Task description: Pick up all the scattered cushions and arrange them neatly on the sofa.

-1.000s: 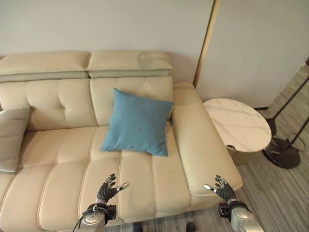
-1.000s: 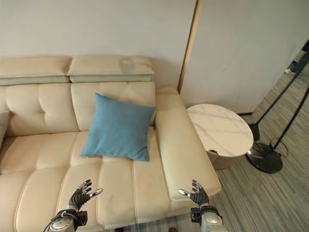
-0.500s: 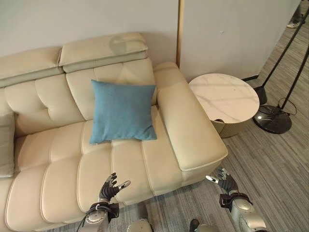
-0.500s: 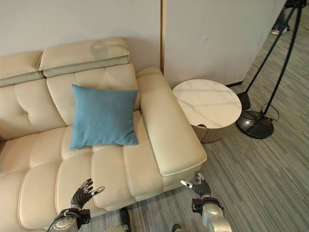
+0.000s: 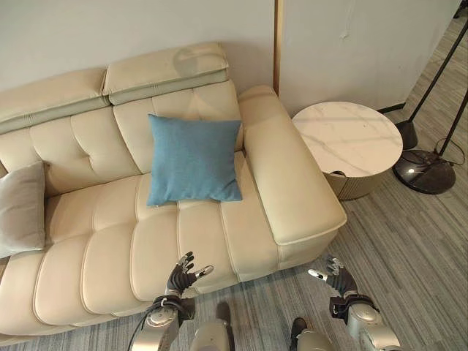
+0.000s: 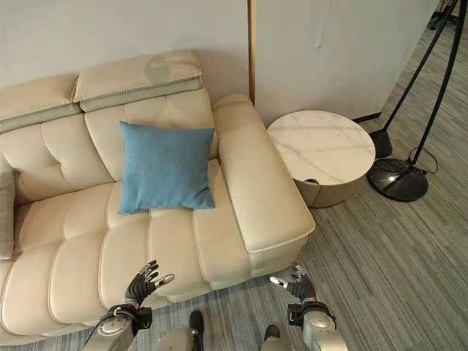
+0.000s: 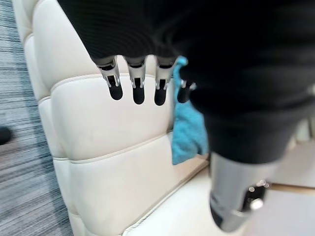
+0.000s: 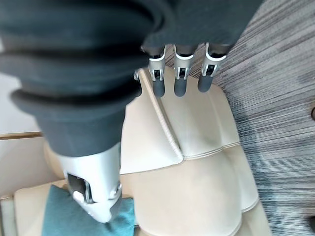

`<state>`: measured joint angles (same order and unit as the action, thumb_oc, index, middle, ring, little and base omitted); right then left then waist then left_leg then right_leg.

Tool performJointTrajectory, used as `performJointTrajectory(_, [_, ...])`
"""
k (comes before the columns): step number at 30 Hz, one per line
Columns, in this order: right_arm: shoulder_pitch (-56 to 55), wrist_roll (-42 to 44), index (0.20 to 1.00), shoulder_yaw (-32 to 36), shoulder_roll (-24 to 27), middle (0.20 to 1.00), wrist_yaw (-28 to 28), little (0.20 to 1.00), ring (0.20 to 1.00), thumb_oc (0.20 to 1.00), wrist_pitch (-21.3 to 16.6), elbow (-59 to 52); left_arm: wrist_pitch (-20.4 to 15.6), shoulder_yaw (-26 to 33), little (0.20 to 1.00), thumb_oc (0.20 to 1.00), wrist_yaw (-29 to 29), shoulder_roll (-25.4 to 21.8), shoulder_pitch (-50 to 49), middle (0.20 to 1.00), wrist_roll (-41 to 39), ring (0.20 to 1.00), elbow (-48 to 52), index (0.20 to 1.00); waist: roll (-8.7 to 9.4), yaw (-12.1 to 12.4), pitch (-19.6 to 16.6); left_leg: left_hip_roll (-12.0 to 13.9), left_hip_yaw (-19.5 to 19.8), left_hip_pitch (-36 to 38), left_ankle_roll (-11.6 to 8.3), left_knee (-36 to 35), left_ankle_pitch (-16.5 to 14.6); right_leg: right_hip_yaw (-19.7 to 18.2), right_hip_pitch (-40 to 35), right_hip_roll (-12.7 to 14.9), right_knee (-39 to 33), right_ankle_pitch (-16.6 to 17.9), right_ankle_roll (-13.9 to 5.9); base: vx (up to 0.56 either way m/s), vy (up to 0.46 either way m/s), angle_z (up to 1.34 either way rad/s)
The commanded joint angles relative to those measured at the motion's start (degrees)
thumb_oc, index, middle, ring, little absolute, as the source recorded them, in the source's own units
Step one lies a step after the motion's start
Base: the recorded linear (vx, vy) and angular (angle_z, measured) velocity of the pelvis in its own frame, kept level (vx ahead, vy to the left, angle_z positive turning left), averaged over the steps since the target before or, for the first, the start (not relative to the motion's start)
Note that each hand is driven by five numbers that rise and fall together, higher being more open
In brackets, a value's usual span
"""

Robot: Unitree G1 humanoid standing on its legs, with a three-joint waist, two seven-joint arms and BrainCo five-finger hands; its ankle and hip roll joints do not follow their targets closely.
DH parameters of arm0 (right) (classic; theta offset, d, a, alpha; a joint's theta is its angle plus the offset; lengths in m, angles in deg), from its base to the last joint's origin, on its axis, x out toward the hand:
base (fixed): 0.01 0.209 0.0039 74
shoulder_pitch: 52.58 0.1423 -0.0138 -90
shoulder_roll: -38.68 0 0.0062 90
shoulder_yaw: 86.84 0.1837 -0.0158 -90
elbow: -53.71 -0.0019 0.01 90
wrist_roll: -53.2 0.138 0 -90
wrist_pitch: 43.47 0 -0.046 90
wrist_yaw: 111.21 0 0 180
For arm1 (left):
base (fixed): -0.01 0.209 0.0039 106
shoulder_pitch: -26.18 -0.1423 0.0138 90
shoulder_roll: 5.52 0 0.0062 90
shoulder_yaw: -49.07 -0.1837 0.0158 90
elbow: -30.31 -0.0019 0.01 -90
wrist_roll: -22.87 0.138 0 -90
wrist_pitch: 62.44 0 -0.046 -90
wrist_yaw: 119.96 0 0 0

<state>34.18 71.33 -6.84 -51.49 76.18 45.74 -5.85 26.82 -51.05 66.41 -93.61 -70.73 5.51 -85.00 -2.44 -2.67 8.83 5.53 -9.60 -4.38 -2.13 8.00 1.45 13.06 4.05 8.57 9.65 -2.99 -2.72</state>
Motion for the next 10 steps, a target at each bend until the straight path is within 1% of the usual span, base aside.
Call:
performJointTrajectory(1, [3.0, 1.4, 1.000, 1.3, -1.1, 1.000, 1.1, 1.000, 1.000, 1.000, -2.6, -2.1, -2.5, 0.8, 1.000, 1.000, 0.5, -2.1, 0.4, 1.000, -0.4, 1.000, 4.4, 1.000, 2.49, -0.6, -1.3, 1.6, -1.9, 1.9, -2.12, -5.6, -1.9, 1.0, -3.3, -3.2, -10.0, -0.8, -1.81, 0.01, 0.122, 0.58])
performJointTrajectory(2, [3.1, 1.8, 1.000, 2.2, -1.3, 1.000, 1.6, 1.000, 1.000, 1.000, -2.7, -2.0, -2.5, 0.7, 1.000, 1.000, 0.7, -2.3, 0.8, 1.000, -0.1, 1.000, 4.4, 1.000, 2.60, -0.8, -1.9, 1.4, -1.6, 1.7, -2.28, -6.6, -1.3, 1.2, -3.2, -3.0, -10.3, -0.3, -2.10, 0.03, 0.096, 0.28])
performJointTrajectory(5, [2.5, 2.1, 1.000, 2.7, -1.8, 1.000, 1.2, 1.000, 1.000, 1.000, -2.4, -1.2, -2.2, 1.0, 1.000, 1.000, 0.3, -2.7, -0.1, 1.000, 1.6, 1.000, 4.7, 1.000, 2.62, -0.7, -2.6, 0.8, -1.1, 2.9, -2.13, -7.7, -1.5, 1.0, -3.9, -3.0, -10.4, -0.1, -2.48, 0.05, 0.091, 0.01])
performJointTrajectory(10, [2.0, 1.0, 1.000, 2.1, -1.8, 1.000, 0.7, 1.000, 1.000, 1.000, -2.0, -0.5, -2.0, 1.6, 1.000, 1.000, 0.0, -3.5, -1.3, 1.000, 3.6, 1.000, 4.5, 1.000, 3.23, 0.2, -3.4, 0.4, -2.0, 5.8, -1.87, -10.2, -1.7, 0.5, -5.5, -2.6, -11.5, 0.5, -3.30, 0.03, 0.066, -0.06])
